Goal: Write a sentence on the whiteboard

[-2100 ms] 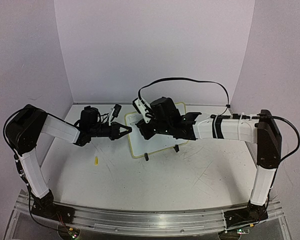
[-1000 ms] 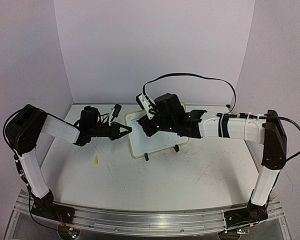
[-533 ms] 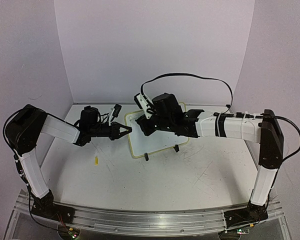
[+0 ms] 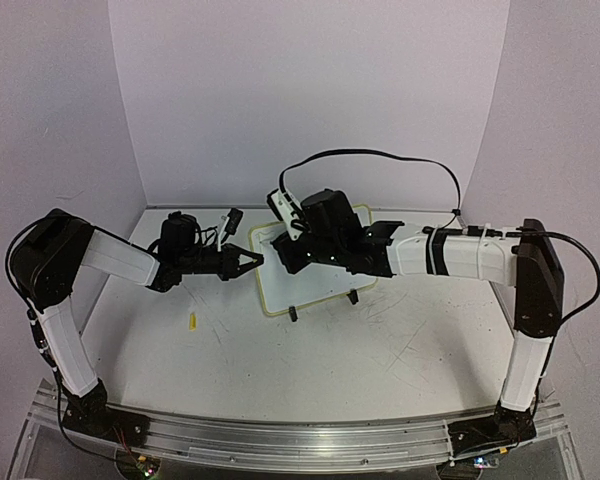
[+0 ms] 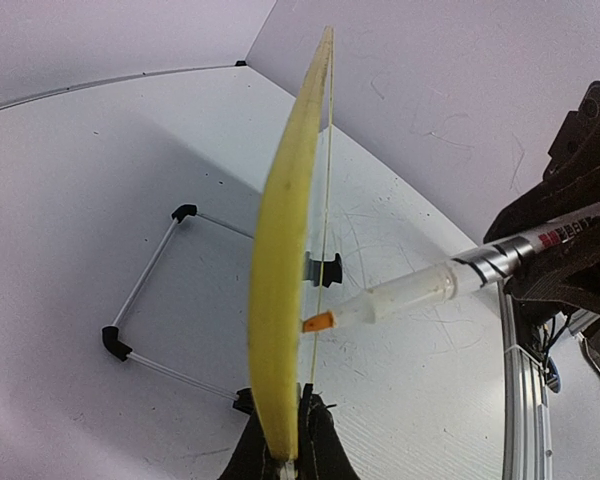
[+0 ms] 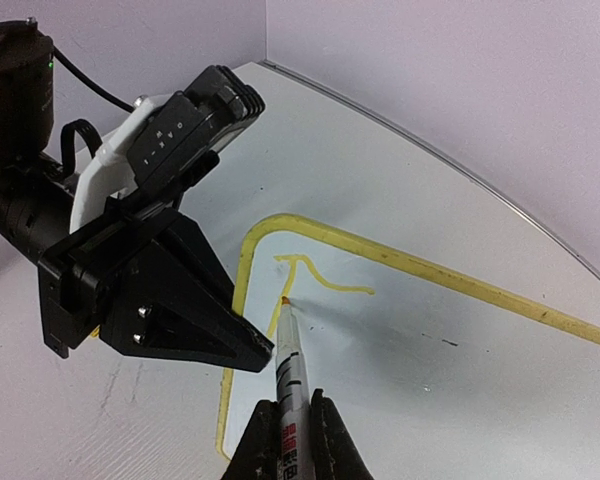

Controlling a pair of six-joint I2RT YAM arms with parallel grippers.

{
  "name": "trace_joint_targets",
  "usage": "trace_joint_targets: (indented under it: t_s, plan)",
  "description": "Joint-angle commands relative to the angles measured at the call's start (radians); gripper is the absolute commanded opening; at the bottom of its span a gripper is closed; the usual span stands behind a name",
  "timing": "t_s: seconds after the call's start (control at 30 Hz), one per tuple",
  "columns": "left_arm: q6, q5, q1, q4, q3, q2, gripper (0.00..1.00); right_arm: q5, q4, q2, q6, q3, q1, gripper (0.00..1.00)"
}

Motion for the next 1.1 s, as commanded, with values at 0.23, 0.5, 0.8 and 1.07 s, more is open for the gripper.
trace_joint_targets:
  t_s: [0.23, 0.5, 0.8, 1.07]
  plan:
    - [0.067, -0.089, 0.008, -0.072, 0.028, -0.014, 0.00, 0.083, 0.014, -0.036, 0.016, -0.015, -0.025, 0.00]
    - [0.068, -0.090, 0.008, -0.073, 0.025, -0.014, 0.00, 0.097, 0.014, -0.057, 0.019, -0.034, -0.040, 0.00]
    - [0.068, -0.090, 0.008, -0.076, 0.026, -0.010, 0.00, 0.114, 0.014, -0.073, 0.014, -0.041, -0.044, 0.00]
    - [0.068, -0.092, 0.007, -0.078, 0.025, -0.011, 0.00, -0.048, 0.103, -0.192, 0.006, -0.161, -0.042, 0.00]
